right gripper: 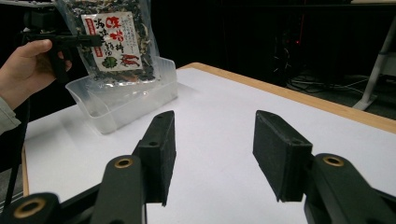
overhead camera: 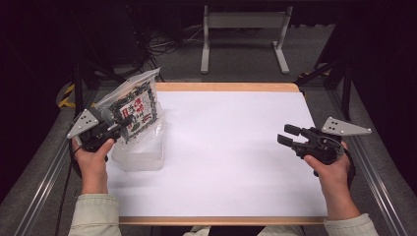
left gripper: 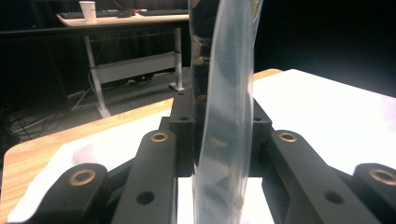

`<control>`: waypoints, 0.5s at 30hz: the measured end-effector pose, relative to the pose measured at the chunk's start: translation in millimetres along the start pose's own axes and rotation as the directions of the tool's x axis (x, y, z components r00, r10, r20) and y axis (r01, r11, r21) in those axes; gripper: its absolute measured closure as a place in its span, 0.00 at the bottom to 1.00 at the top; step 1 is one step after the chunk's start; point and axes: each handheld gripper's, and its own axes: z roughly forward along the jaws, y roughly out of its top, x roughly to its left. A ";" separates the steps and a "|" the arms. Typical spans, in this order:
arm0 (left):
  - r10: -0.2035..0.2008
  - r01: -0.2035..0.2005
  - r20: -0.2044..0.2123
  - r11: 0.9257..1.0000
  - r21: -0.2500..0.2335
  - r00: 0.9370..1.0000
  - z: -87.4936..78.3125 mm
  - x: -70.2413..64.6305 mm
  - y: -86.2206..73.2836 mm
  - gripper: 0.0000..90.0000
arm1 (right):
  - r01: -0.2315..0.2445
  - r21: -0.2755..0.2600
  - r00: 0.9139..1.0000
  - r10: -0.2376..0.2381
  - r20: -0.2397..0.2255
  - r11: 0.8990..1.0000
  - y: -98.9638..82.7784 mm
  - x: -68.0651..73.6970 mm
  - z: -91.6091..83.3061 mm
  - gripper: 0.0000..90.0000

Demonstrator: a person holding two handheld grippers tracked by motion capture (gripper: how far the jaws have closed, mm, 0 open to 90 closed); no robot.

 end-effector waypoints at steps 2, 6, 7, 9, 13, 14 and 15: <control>0.008 -0.008 -0.005 0.999 0.035 1.000 1.6 1.0 -2.1 0.81 | -0.002 -0.002 1.000 0.002 -0.001 1.000 -0.2 -0.2 0.3 0.55; 0.008 -0.008 0.002 0.999 0.050 1.000 5.8 1.6 -6.2 0.81 | -0.003 0.000 1.000 0.003 -0.003 1.000 -0.3 -0.2 0.6 0.55; 0.010 -0.011 0.003 0.999 0.049 1.000 5.9 1.5 -6.3 0.81 | -0.002 -0.001 1.000 0.002 -0.002 1.000 -0.3 -0.3 0.6 0.55; 0.007 -0.007 0.012 0.999 0.051 1.000 5.5 1.6 -6.8 0.81 | -0.003 -0.001 1.000 0.003 -0.001 1.000 -0.2 -0.4 0.2 0.55; -0.016 0.016 0.013 0.999 0.045 1.000 5.5 3.2 -9.8 0.81 | -0.003 0.001 1.000 0.003 0.001 1.000 -0.3 -0.7 -0.2 0.55; -0.020 0.020 0.011 0.999 0.045 1.000 5.4 3.6 -10.8 0.81 | -0.004 0.001 1.000 0.004 0.000 1.000 -0.3 -0.6 -0.2 0.55; -0.026 0.025 0.010 0.999 0.046 1.000 5.0 4.2 -11.6 0.81 | -0.004 0.002 1.000 0.004 -0.001 1.000 -0.3 -0.7 -0.3 0.55</control>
